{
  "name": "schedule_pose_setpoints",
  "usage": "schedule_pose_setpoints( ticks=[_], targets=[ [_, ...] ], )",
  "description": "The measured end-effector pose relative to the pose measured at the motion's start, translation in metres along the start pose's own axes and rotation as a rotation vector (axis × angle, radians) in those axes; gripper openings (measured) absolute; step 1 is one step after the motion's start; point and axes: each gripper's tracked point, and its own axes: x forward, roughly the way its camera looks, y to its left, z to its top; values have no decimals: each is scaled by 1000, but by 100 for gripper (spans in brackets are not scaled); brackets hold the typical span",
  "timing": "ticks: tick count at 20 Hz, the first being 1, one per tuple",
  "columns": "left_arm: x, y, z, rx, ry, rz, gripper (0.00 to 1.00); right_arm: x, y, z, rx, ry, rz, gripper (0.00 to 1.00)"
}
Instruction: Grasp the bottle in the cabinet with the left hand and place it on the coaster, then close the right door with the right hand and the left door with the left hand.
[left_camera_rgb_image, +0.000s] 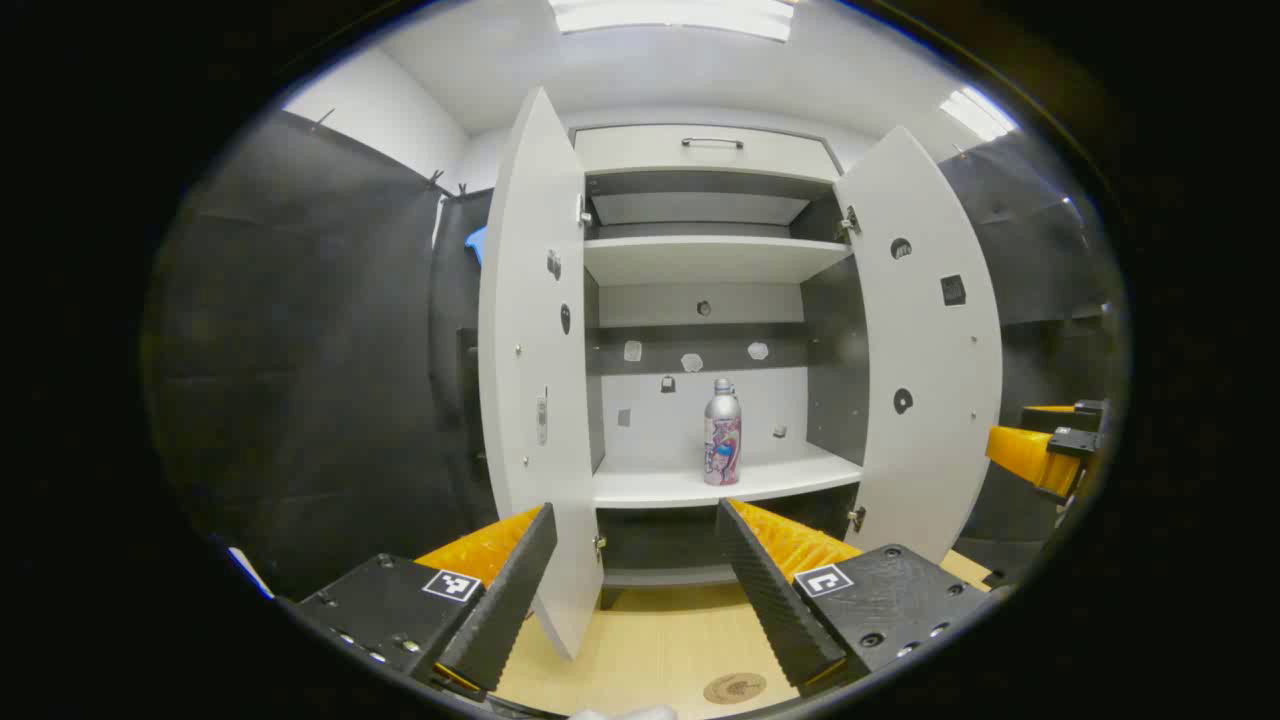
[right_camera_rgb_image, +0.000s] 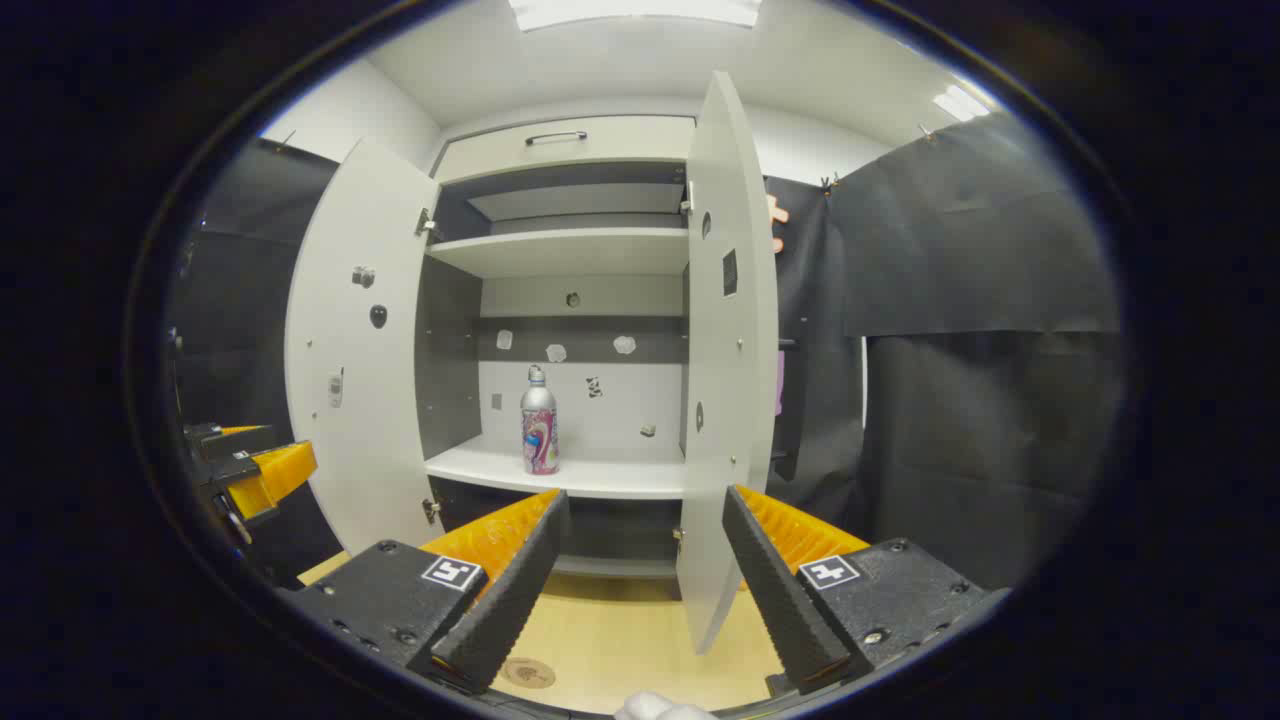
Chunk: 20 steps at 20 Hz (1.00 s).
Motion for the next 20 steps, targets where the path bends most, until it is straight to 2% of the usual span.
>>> schedule_pose_setpoints(
  ticks=[1,2,4,5,12,15,19,20],
  targets=[
    [0,1,1,5,-2,-1,98,0,1,1,1,0,-1,100],
    [0,2,1,8,-3,0,96,1,2,0,1,0,-1,100],
    [2,2,2,-1,-3,-4,100,2,3,1,2,-3,-1,100],
    [2,2,2,-6,-1,-8,98,2,4,1,1,-3,0,100],
    [17,5,7,5,-8,-15,100,4,6,3,2,-5,-3,100],
    [36,-1,15,13,-25,-37,100,3,5,6,0,-5,-9,100],
    [85,-18,33,16,-74,-67,98,0,2,10,-4,-2,-24,100],
    [101,-25,35,3,-72,-79,100,0,0,10,-5,1,-31,100]
  ],
)
